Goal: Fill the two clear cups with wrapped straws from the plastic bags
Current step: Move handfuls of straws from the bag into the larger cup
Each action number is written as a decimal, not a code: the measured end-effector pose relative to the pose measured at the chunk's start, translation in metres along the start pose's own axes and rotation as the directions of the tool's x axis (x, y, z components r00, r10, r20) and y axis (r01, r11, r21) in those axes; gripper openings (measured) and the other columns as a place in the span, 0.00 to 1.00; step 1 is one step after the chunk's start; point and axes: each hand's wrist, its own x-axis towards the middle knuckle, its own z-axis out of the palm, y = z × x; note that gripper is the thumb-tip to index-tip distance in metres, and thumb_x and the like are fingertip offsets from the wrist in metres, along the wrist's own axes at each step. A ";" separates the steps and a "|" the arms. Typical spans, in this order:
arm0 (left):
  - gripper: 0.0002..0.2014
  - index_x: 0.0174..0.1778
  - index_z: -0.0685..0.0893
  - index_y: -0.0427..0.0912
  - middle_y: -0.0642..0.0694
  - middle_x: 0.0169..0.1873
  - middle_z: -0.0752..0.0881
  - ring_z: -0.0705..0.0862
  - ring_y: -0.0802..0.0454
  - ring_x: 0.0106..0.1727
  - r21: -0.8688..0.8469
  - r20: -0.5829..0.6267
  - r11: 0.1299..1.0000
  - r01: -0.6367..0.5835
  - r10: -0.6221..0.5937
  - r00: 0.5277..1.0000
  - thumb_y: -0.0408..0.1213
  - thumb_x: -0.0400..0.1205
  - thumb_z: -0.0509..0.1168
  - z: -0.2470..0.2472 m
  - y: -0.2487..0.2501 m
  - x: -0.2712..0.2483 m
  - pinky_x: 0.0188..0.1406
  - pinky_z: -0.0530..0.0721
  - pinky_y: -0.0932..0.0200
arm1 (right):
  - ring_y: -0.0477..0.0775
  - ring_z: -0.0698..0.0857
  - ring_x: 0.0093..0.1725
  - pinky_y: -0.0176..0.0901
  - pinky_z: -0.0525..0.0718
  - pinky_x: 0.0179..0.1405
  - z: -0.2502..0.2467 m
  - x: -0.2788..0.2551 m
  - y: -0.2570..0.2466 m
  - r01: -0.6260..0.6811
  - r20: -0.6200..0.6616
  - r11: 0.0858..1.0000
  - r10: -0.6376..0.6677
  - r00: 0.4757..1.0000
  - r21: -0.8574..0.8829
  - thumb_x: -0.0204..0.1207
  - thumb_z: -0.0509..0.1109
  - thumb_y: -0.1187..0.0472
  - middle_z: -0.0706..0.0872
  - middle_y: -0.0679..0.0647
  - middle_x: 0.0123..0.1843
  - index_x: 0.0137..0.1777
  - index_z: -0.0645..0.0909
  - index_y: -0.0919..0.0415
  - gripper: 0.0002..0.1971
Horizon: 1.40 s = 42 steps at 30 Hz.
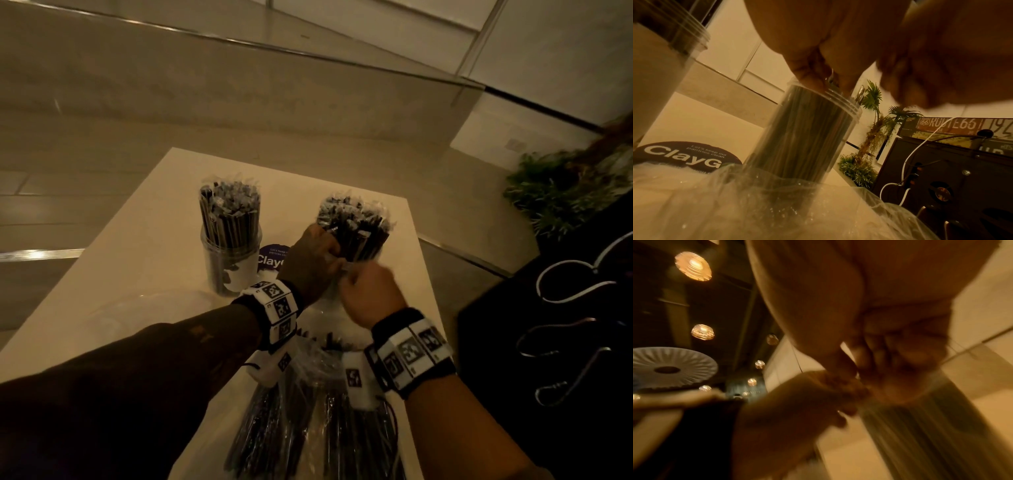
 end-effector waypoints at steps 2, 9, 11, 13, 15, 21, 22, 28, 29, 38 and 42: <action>0.08 0.37 0.76 0.41 0.47 0.38 0.73 0.71 0.51 0.36 -0.028 -0.062 0.999 0.042 -0.044 0.997 0.37 0.75 0.70 -0.005 0.001 -0.007 0.34 0.66 0.60 | 0.64 0.85 0.57 0.45 0.78 0.42 0.029 -0.003 0.014 -0.131 0.321 0.972 0.189 0.928 -0.194 0.82 0.64 0.59 0.84 0.63 0.55 0.52 0.79 0.62 0.07; 0.41 0.72 0.64 0.41 0.42 0.64 0.77 0.79 0.42 0.63 0.396 0.491 0.750 0.530 -0.661 0.568 0.54 0.70 0.74 -0.007 -0.033 -0.058 0.59 0.81 0.50 | 0.60 0.84 0.62 0.45 0.79 0.58 0.087 -0.016 0.040 -0.181 0.378 0.926 0.306 0.874 -0.332 0.74 0.68 0.38 0.85 0.57 0.64 0.61 0.83 0.57 0.26; 0.44 0.74 0.60 0.38 0.39 0.67 0.76 0.79 0.40 0.64 0.372 0.508 0.712 0.595 -0.693 0.512 0.49 0.69 0.77 0.001 -0.037 -0.066 0.62 0.81 0.48 | 0.60 0.84 0.61 0.44 0.79 0.58 0.097 -0.018 0.042 -0.201 0.386 0.944 0.294 0.874 -0.262 0.75 0.69 0.40 0.86 0.57 0.62 0.59 0.84 0.57 0.23; 0.41 0.72 0.61 0.37 0.38 0.65 0.77 0.80 0.40 0.63 0.354 0.498 0.709 0.611 -0.695 0.519 0.45 0.70 0.77 0.007 -0.037 -0.069 0.60 0.81 0.50 | 0.60 0.84 0.60 0.42 0.79 0.56 0.103 -0.017 0.043 -0.235 0.391 0.958 0.283 0.876 -0.167 0.76 0.69 0.42 0.86 0.57 0.62 0.59 0.85 0.58 0.21; 0.37 0.71 0.63 0.37 0.38 0.63 0.79 0.81 0.40 0.62 0.363 0.455 0.711 0.602 -0.699 0.552 0.43 0.72 0.75 0.010 -0.037 -0.070 0.59 0.81 0.49 | 0.60 0.84 0.60 0.42 0.79 0.54 0.109 -0.013 0.044 -0.309 0.394 0.948 0.312 0.865 -0.073 0.78 0.68 0.43 0.86 0.58 0.62 0.60 0.84 0.59 0.21; 0.36 0.72 0.63 0.36 0.38 0.63 0.80 0.81 0.40 0.62 0.392 0.429 0.710 0.585 -0.704 0.566 0.43 0.74 0.74 0.006 -0.042 -0.069 0.58 0.81 0.49 | 0.58 0.84 0.48 0.42 0.80 0.45 0.103 0.002 0.040 -0.331 0.337 0.923 0.254 0.907 0.197 0.74 0.71 0.55 0.86 0.60 0.52 0.58 0.82 0.63 0.16; 0.36 0.71 0.63 0.36 0.37 0.63 0.80 0.81 0.40 0.61 0.390 0.433 0.710 0.587 -0.703 0.564 0.43 0.74 0.74 0.006 -0.043 -0.068 0.57 0.81 0.49 | 0.57 0.84 0.45 0.42 0.80 0.44 0.099 0.004 0.039 -0.317 0.314 0.914 0.233 0.920 0.251 0.73 0.70 0.58 0.86 0.60 0.50 0.56 0.82 0.63 0.14; 0.34 0.71 0.63 0.35 0.37 0.64 0.79 0.80 0.39 0.62 0.354 0.435 0.732 0.582 -0.680 0.590 0.42 0.76 0.72 0.007 -0.043 -0.069 0.59 0.80 0.48 | 0.55 0.89 0.40 0.51 0.90 0.43 0.050 0.005 0.023 -0.166 0.056 0.765 0.168 0.984 0.622 0.75 0.72 0.65 0.89 0.57 0.46 0.60 0.78 0.55 0.15; 0.34 0.72 0.62 0.34 0.37 0.64 0.79 0.80 0.39 0.63 0.351 0.449 0.741 0.572 -0.670 0.592 0.42 0.76 0.72 0.007 -0.043 -0.069 0.59 0.80 0.48 | 0.56 0.89 0.43 0.54 0.90 0.47 0.038 0.006 0.019 -0.098 -0.031 0.762 0.154 0.988 0.641 0.75 0.73 0.63 0.89 0.56 0.47 0.58 0.80 0.53 0.13; 0.22 0.61 0.73 0.36 0.43 0.52 0.78 0.79 0.49 0.50 -0.411 0.566 0.620 0.668 -0.400 0.721 0.29 0.71 0.67 -0.035 -0.014 -0.034 0.47 0.79 0.53 | 0.53 0.87 0.33 0.51 0.91 0.43 -0.062 0.005 -0.021 0.323 -0.437 0.559 0.079 0.896 0.764 0.78 0.71 0.68 0.86 0.56 0.32 0.44 0.80 0.63 0.03; 0.26 0.63 0.79 0.41 0.40 0.57 0.85 0.84 0.42 0.58 -0.454 0.722 0.629 0.631 -0.155 0.674 0.36 0.68 0.75 -0.044 0.021 -0.019 0.60 0.83 0.42 | 0.54 0.87 0.34 0.70 0.88 0.49 -0.026 0.016 -0.017 0.193 -0.315 0.493 0.178 0.932 0.849 0.77 0.71 0.70 0.86 0.50 0.30 0.40 0.80 0.57 0.08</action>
